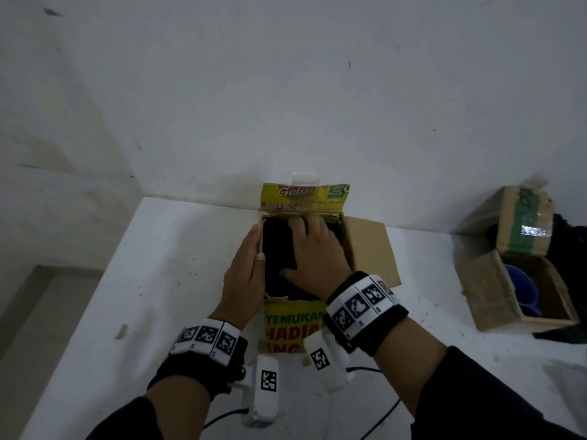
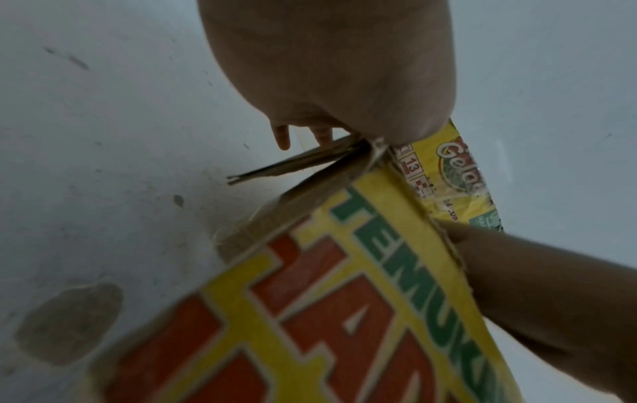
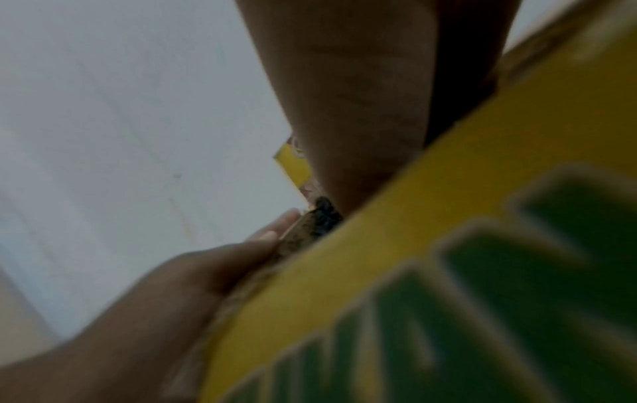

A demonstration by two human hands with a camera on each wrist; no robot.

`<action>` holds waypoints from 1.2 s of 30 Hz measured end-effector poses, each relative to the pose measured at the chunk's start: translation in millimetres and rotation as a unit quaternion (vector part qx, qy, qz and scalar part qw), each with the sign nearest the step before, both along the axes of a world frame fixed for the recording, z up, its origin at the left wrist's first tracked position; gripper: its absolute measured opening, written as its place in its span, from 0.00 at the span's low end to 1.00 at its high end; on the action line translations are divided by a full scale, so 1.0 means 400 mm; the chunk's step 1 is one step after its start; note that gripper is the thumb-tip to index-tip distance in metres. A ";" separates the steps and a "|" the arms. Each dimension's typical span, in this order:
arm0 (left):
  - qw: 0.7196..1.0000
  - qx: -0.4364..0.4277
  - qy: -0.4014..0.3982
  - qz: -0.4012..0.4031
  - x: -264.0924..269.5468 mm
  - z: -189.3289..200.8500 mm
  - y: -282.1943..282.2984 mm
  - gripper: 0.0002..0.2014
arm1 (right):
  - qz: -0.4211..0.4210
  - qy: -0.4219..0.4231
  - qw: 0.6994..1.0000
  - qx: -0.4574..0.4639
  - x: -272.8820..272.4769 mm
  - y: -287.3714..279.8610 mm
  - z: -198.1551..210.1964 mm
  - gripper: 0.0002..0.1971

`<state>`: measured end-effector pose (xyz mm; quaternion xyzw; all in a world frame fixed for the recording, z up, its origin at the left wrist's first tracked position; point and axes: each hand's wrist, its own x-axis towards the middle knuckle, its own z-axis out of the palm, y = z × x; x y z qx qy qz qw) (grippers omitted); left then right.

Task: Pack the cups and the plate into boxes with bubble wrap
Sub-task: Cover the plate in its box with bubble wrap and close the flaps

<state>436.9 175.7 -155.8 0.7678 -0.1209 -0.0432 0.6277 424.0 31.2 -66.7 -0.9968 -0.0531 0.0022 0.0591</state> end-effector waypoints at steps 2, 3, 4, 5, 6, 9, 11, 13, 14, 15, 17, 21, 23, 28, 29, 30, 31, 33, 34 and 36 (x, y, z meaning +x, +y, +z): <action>1.000 0.005 0.005 0.001 -0.001 0.007 0.002 0.28 | 0.048 -0.016 0.997 0.049 -0.002 0.015 -0.016 0.45; 1.000 0.012 0.003 0.004 0.000 0.009 0.004 0.29 | 0.068 0.011 0.996 0.052 0.000 0.017 -0.029 0.45; 1.000 0.020 0.001 0.005 -0.001 0.013 0.007 0.29 | 0.081 0.054 0.994 0.039 0.003 0.015 -0.044 0.46; 1.000 0.025 -0.001 0.003 -0.001 0.015 0.009 0.29 | 0.088 0.102 0.991 0.022 0.005 0.010 -0.061 0.45; 1.000 0.027 0.001 -0.002 -0.003 0.017 0.011 0.28 | 0.089 0.148 0.985 0.014 0.009 0.003 -0.075 0.45; 1.000 0.027 0.008 -0.012 -0.007 0.020 0.013 0.28 | 0.085 0.242 0.966 0.017 0.018 -0.008 -0.091 0.45; 0.999 0.029 0.011 -0.016 -0.006 0.030 0.012 0.27 | 0.083 0.260 0.962 0.023 0.021 -0.009 -0.077 0.44; 0.998 0.054 0.002 -0.025 -0.003 0.043 0.020 0.24 | 0.070 0.229 0.969 0.062 0.014 -0.011 -0.044 0.39; 0.997 0.077 0.003 -0.031 0.000 0.054 0.026 0.23 | 0.059 0.184 0.977 0.085 0.006 -0.018 -0.020 0.34; 0.994 0.100 0.013 -0.032 0.003 0.061 0.034 0.22 | 0.047 0.115 0.988 0.096 -0.007 -0.031 0.003 0.29; 0.992 0.101 0.077 -0.009 0.000 0.089 0.049 0.25 | 0.013 -0.064 0.996 0.067 -0.044 -0.071 0.046 0.21; 0.955 -0.005 0.291 0.061 -0.024 0.133 0.085 0.30 | -0.211 -0.181 0.951 0.135 -0.141 -0.219 0.047 0.27; 0.933 -0.016 0.344 0.105 -0.027 0.122 0.110 0.30 | -0.326 -0.062 0.878 0.344 -0.174 -0.281 0.023 0.29; 0.963 -0.020 0.184 0.198 -0.042 0.157 0.125 0.15 | -0.257 -0.098 0.729 0.627 -0.221 -0.290 0.045 0.18; 0.972 -0.042 0.154 0.172 -0.051 0.174 0.120 0.14 | -0.208 -0.092 0.740 0.633 -0.227 -0.284 0.049 0.16; 0.982 -0.058 0.125 0.127 -0.062 0.190 0.116 0.15 | -0.153 -0.077 0.772 0.612 -0.231 -0.281 0.046 0.14; 0.992 -0.054 0.090 0.071 -0.072 0.201 0.114 0.19 | -0.094 -0.056 0.819 0.564 -0.235 -0.281 0.037 0.14; 0.997 0.045 -0.019 -0.053 -0.085 0.188 0.116 0.31 | 0.003 -0.013 0.909 0.417 -0.247 -0.284 -0.003 0.20; 0.984 0.120 -0.096 -0.095 -0.087 0.172 0.120 0.35 | 0.037 -0.006 0.938 0.346 -0.252 -0.283 -0.025 0.23; 0.941 0.229 -0.206 -0.139 -0.084 0.154 0.128 0.39 | 0.087 -0.014 0.970 0.228 -0.262 -0.281 -0.062 0.25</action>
